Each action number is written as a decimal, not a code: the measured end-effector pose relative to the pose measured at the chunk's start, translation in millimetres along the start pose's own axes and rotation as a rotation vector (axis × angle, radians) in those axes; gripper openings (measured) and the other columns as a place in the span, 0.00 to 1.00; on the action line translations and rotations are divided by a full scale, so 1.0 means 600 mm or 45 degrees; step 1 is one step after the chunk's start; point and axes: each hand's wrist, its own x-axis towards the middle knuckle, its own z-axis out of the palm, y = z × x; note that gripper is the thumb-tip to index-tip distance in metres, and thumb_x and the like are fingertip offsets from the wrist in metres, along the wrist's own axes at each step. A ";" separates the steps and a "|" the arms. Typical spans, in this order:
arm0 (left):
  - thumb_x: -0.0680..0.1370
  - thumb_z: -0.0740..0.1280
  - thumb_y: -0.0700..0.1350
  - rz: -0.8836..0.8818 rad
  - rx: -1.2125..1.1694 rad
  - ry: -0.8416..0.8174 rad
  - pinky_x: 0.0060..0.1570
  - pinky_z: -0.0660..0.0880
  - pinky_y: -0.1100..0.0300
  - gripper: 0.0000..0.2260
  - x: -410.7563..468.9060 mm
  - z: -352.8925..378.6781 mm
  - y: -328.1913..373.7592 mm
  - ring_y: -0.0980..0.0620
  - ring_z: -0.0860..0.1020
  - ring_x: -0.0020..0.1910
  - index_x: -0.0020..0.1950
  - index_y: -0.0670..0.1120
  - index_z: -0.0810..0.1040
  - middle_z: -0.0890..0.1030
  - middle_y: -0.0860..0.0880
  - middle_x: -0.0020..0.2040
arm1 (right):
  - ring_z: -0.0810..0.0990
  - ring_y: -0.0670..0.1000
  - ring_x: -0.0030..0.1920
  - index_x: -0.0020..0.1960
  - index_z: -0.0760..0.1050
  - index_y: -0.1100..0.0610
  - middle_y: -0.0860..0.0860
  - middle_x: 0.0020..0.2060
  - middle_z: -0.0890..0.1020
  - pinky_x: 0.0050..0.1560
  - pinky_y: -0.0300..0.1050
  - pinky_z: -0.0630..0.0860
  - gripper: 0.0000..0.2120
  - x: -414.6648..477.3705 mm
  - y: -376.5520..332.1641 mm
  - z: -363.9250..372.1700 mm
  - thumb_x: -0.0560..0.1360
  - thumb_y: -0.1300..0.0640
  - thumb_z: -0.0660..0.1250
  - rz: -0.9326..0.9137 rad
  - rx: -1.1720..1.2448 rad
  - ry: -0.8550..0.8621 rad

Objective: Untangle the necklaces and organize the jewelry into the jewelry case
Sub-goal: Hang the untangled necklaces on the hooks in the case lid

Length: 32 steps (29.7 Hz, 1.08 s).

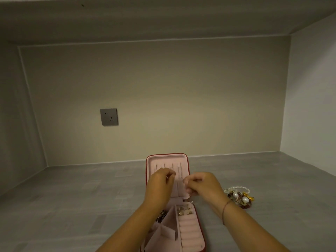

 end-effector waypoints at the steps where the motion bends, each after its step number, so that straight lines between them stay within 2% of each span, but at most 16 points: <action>1: 0.80 0.61 0.40 0.053 0.145 0.005 0.48 0.70 0.70 0.11 -0.003 0.008 -0.018 0.55 0.76 0.51 0.57 0.47 0.80 0.80 0.52 0.53 | 0.80 0.48 0.31 0.40 0.81 0.58 0.56 0.34 0.83 0.35 0.38 0.78 0.07 0.008 -0.004 -0.004 0.74 0.66 0.67 -0.009 0.007 0.015; 3: 0.80 0.59 0.39 0.148 0.391 -0.017 0.54 0.68 0.65 0.15 -0.011 0.025 -0.048 0.52 0.73 0.57 0.63 0.49 0.77 0.77 0.52 0.60 | 0.80 0.47 0.30 0.38 0.81 0.58 0.54 0.32 0.83 0.32 0.36 0.76 0.08 0.024 -0.015 -0.009 0.74 0.66 0.67 -0.039 0.048 0.031; 5: 0.78 0.60 0.40 0.181 0.552 -0.022 0.55 0.67 0.61 0.14 -0.017 0.035 -0.059 0.51 0.72 0.57 0.62 0.50 0.76 0.76 0.52 0.59 | 0.80 0.47 0.29 0.37 0.80 0.59 0.52 0.30 0.82 0.30 0.35 0.75 0.09 0.041 -0.028 -0.010 0.74 0.67 0.66 -0.062 0.060 0.052; 6: 0.76 0.65 0.40 0.194 0.608 -0.025 0.53 0.69 0.59 0.13 -0.018 0.037 -0.059 0.50 0.74 0.54 0.59 0.49 0.78 0.78 0.52 0.56 | 0.80 0.46 0.28 0.36 0.79 0.59 0.52 0.30 0.81 0.30 0.34 0.75 0.10 0.051 -0.034 -0.009 0.74 0.68 0.65 -0.078 0.049 0.060; 8: 0.63 0.77 0.41 0.231 0.664 0.008 0.40 0.74 0.56 0.13 -0.013 0.045 -0.065 0.49 0.78 0.42 0.46 0.49 0.81 0.80 0.50 0.43 | 0.80 0.46 0.27 0.37 0.78 0.60 0.54 0.32 0.81 0.31 0.36 0.77 0.09 0.072 -0.042 -0.007 0.73 0.69 0.66 -0.125 0.015 0.063; 9: 0.58 0.80 0.42 0.231 0.706 0.006 0.34 0.74 0.56 0.15 -0.008 0.049 -0.066 0.49 0.78 0.37 0.41 0.50 0.81 0.79 0.51 0.39 | 0.80 0.46 0.28 0.37 0.78 0.60 0.56 0.33 0.81 0.33 0.38 0.78 0.08 0.081 -0.044 -0.005 0.73 0.68 0.66 -0.149 -0.007 0.065; 11: 0.54 0.82 0.43 0.211 0.695 0.006 0.30 0.74 0.57 0.16 -0.001 0.053 -0.069 0.50 0.77 0.34 0.36 0.51 0.80 0.77 0.52 0.35 | 0.82 0.50 0.32 0.37 0.78 0.59 0.56 0.34 0.82 0.39 0.44 0.80 0.07 0.099 -0.046 0.000 0.72 0.68 0.68 -0.202 -0.069 0.077; 14: 0.60 0.80 0.40 0.209 0.502 0.013 0.34 0.71 0.58 0.14 -0.003 0.057 -0.078 0.50 0.76 0.37 0.38 0.50 0.80 0.77 0.52 0.39 | 0.82 0.50 0.34 0.36 0.79 0.58 0.52 0.31 0.82 0.42 0.43 0.80 0.08 0.114 -0.048 0.010 0.72 0.67 0.68 -0.290 -0.167 0.072; 17: 0.71 0.69 0.38 0.233 0.295 0.062 0.43 0.64 0.59 0.06 -0.007 0.056 -0.089 0.51 0.70 0.44 0.46 0.47 0.79 0.75 0.50 0.46 | 0.82 0.50 0.36 0.35 0.80 0.54 0.50 0.32 0.82 0.44 0.41 0.79 0.10 0.124 -0.044 0.018 0.72 0.66 0.68 -0.352 -0.310 0.087; 22: 0.71 0.66 0.39 0.269 0.229 0.103 0.42 0.65 0.61 0.06 -0.008 0.053 -0.089 0.53 0.67 0.44 0.46 0.46 0.79 0.75 0.50 0.45 | 0.78 0.44 0.38 0.43 0.83 0.57 0.46 0.37 0.80 0.38 0.27 0.71 0.05 0.130 -0.025 0.030 0.72 0.64 0.69 -0.444 -0.568 0.107; 26: 0.72 0.69 0.36 0.278 0.241 0.094 0.42 0.61 0.66 0.08 -0.007 0.052 -0.091 0.54 0.67 0.44 0.47 0.46 0.80 0.74 0.51 0.46 | 0.75 0.46 0.42 0.45 0.82 0.58 0.50 0.45 0.78 0.47 0.38 0.75 0.04 0.127 -0.004 0.035 0.72 0.64 0.69 -0.601 -0.836 0.096; 32: 0.72 0.70 0.35 0.228 0.230 0.104 0.44 0.63 0.65 0.09 -0.009 0.050 -0.086 0.55 0.67 0.45 0.48 0.46 0.81 0.73 0.53 0.45 | 0.77 0.52 0.48 0.49 0.81 0.60 0.54 0.50 0.77 0.51 0.39 0.73 0.10 0.122 0.026 0.036 0.71 0.69 0.67 -0.741 -1.008 0.037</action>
